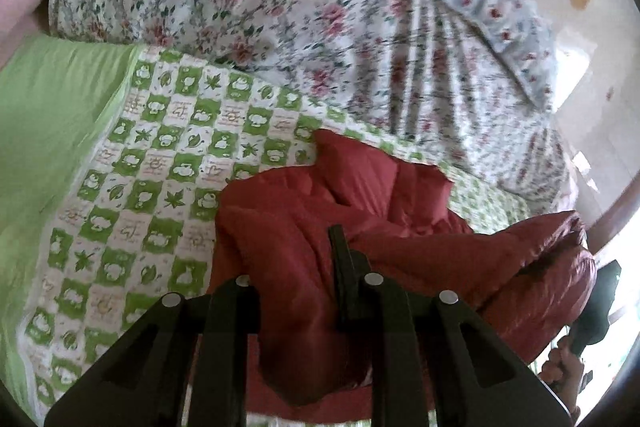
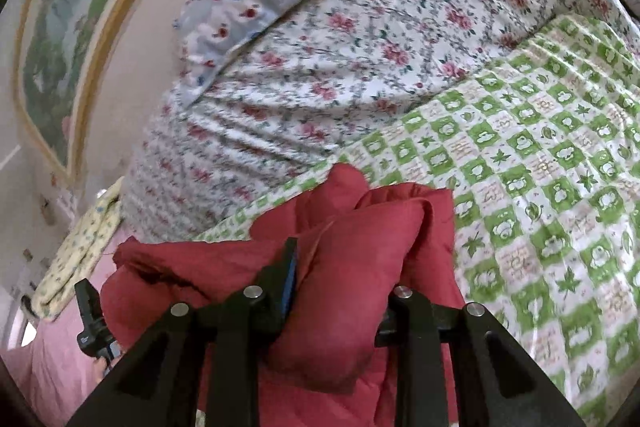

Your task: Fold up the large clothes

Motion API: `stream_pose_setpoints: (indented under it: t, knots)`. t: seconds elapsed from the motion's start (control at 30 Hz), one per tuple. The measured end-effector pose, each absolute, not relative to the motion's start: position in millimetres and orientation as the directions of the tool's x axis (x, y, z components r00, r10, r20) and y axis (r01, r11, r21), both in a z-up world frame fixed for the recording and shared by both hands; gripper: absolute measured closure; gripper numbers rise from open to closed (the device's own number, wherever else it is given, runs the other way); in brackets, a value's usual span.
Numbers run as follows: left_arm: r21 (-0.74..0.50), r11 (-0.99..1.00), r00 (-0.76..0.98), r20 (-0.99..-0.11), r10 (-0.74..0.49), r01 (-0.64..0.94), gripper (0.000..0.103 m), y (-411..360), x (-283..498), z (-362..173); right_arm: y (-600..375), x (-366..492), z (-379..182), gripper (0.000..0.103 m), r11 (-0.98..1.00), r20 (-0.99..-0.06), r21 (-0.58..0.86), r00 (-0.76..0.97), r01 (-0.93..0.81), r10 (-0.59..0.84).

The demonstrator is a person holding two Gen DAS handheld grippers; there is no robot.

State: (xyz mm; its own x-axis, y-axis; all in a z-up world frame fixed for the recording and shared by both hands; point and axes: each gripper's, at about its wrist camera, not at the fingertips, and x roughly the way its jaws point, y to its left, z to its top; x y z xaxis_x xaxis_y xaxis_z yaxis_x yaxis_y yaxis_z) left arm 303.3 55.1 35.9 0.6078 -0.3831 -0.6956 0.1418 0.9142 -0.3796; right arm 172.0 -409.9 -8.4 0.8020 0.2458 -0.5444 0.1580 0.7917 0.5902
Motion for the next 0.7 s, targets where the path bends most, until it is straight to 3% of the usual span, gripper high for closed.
stream_pose_setpoints:
  t: [0.4, 0.7]
  knots:
    - [-0.362, 0.930, 0.559, -0.759, -0.333, 0.063, 0.083, 32, 392, -24, -437, 245, -76, 0.073, 0.739, -0.602, 0.607, 0.776, 0.292, 0.188]
    - [-0.399, 0.916, 0.524, -0.771, -0.362, 0.046, 0.082, 25, 429, -51, -449, 269, -113, 0.073, 0.699, -0.608, 0.628, 0.777, 0.342, 0.165]
